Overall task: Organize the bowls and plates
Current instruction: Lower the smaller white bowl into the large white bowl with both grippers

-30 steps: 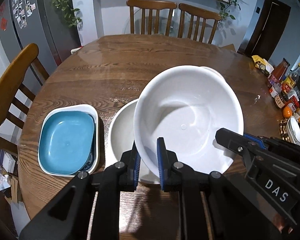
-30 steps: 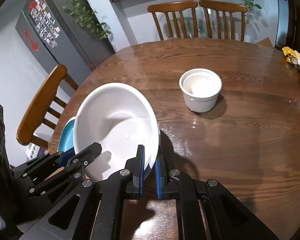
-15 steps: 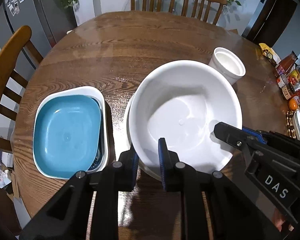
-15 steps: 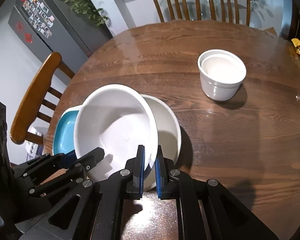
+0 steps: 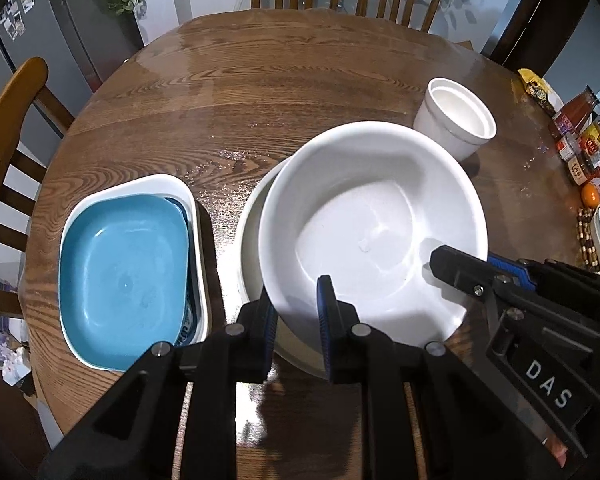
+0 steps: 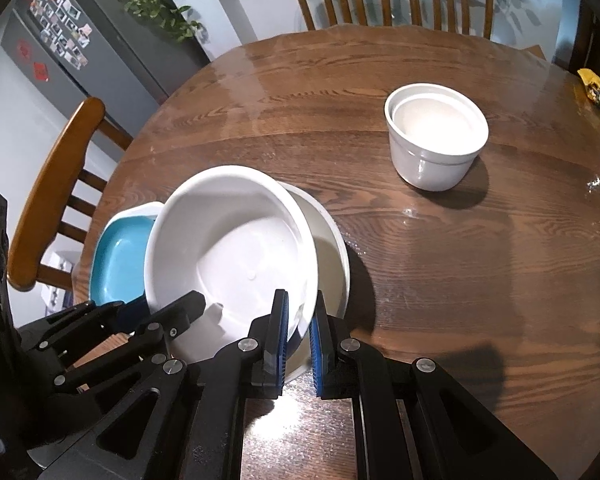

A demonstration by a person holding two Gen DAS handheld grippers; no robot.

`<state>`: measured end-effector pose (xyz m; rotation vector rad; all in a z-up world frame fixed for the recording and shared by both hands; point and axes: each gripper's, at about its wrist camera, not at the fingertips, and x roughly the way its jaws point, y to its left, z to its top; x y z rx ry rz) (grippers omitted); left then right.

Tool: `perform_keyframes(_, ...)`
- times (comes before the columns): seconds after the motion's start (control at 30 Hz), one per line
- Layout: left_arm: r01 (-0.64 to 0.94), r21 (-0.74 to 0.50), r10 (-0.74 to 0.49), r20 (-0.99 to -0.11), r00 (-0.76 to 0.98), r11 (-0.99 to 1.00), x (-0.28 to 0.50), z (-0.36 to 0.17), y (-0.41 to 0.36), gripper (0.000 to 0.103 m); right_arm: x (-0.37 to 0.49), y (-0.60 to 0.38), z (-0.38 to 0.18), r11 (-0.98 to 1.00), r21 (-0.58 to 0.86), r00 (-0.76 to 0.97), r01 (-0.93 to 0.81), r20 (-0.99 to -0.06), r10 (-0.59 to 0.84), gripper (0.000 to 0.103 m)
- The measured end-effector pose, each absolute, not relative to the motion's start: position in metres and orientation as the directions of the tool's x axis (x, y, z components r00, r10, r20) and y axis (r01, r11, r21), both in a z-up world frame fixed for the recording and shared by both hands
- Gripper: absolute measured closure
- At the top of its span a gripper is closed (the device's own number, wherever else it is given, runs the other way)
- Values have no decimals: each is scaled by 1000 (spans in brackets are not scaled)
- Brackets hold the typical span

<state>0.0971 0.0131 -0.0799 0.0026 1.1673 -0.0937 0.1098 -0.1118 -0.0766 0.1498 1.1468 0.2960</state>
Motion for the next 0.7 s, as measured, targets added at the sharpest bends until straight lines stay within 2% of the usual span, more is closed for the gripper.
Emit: perform_keyframes(0.7, 90, -24, -56, -928, 368, 996, 102, -86, 11, 83, 113, -105, -83, 962, 229, 363, -150, -892, 269, 93)
